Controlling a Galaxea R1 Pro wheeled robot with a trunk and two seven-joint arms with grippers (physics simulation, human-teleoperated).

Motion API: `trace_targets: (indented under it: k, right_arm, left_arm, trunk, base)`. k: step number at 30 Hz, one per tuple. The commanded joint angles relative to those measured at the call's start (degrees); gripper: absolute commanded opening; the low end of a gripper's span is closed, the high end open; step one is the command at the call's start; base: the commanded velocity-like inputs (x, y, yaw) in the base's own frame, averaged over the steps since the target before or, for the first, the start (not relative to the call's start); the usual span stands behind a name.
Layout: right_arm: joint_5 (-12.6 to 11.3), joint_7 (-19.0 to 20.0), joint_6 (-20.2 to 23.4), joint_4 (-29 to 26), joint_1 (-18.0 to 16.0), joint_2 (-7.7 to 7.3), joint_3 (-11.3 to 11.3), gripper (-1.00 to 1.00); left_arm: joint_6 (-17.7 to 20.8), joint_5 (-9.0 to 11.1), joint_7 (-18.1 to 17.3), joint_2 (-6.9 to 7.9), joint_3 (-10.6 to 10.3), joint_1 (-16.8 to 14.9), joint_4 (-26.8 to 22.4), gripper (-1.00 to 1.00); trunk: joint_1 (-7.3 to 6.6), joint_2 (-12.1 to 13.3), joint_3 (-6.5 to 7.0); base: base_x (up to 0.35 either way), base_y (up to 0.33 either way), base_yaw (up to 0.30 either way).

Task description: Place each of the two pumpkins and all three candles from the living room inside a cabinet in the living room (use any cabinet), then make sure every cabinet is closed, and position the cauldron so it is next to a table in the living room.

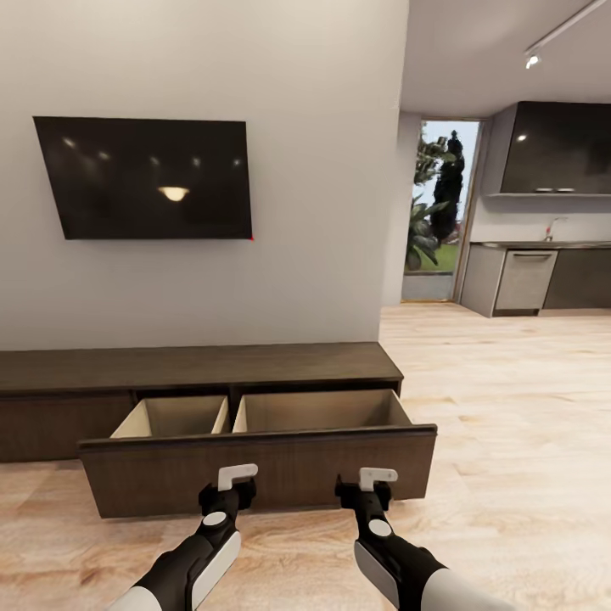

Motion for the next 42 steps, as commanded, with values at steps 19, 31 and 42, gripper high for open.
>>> trace_targets:
  k: [19, 31, 42]
  right_arm:
    - [-0.8, 1.8, 1.5, 2.7, -0.1, -0.02, 0.2, 1.00]
    - [-0.9, 1.8, 1.3, 3.7, -0.1, -0.02, 0.2, 1.00]
    - [-0.8, 1.8, 1.3, 3.6, -0.1, -0.01, 0.2, 1.00]
  left_arm:
    - [-0.3, 0.3, 0.5, 0.05, -0.5, -0.1, -0.1, 1.00]
    - [-0.3, 0.4, 0.5, -0.08, -0.6, -0.1, -0.1, 1.00]
    - [0.0, 0.4, 0.5, -0.04, -0.9, -0.1, 0.0, 1.00]
  trunk:
    - [0.33, -0.2, -2.94]
    - [0.49, -0.3, -4.27]
    - [0.49, -0.3, -4.27]
  base:
    - [0.011, 0.003, 0.000]
    - [0.000, 0.000, 0.000]
    - [0.172, 0.090, 0.000]
